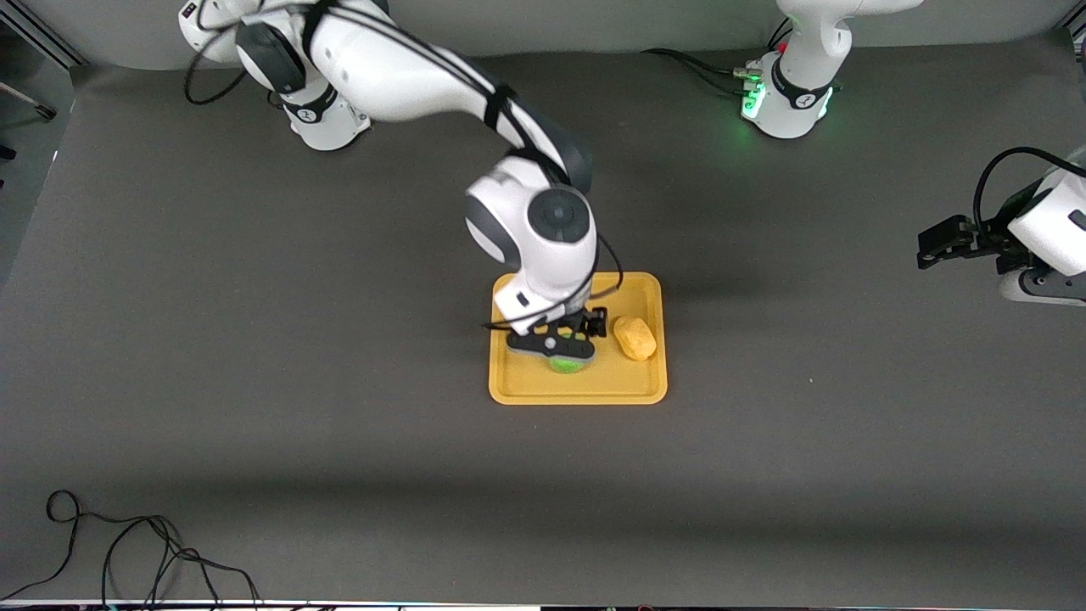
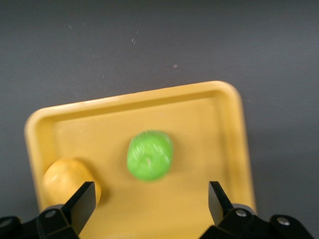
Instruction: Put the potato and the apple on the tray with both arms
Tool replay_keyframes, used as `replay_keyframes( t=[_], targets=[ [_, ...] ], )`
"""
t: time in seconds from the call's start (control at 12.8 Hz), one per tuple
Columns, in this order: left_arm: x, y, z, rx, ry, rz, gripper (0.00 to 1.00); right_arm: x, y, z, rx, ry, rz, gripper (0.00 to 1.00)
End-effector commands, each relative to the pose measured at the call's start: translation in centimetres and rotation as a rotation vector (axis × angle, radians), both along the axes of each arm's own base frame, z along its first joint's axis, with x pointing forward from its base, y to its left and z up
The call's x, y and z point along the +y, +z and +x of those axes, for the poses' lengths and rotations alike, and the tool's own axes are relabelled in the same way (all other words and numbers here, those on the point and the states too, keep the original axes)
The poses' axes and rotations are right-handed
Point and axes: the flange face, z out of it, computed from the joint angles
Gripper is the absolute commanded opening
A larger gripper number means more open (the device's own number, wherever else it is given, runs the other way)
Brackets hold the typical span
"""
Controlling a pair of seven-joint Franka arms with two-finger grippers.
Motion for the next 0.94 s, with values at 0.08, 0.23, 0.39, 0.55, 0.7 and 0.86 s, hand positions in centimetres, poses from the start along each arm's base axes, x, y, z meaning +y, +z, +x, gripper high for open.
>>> replay_keyframes(
  t=[0.08, 0.23, 0.39, 0.55, 0.7, 0.86],
  targets=[
    [0.0, 0.1, 0.3, 0.006, -0.012, -0.012, 1.0, -3.1, 9.8, -2.5, 0.022, -0.028, -0.006, 1.0],
    [0.1, 0.1, 0.4, 0.007, -0.011, -0.012, 1.0, -7.7, 12.9, -2.2, 0.071, 0.03, -0.046, 1.0],
    [0.0, 0.1, 0.4, 0.006, -0.012, -0.012, 1.0, -15.2, 15.8, -0.3, 0.079, 0.063, -0.039, 1.0],
    [0.1, 0.0, 0.5, 0.004, -0.012, -0.012, 1.0, -23.8, 18.2, 0.9, 0.092, 0.13, -0.037, 1.0],
    [0.0, 0.2, 0.5, 0.0, -0.014, -0.012, 1.0, -32.0, 20.0, 1.1, 0.097, 0.18, -0.033, 1.0],
    [-0.1, 0.1, 0.5, 0.001, -0.015, -0.012, 1.0, -38.5, 21.0, 0.6, 0.106, 0.169, 0.005, 1.0]
  ],
)
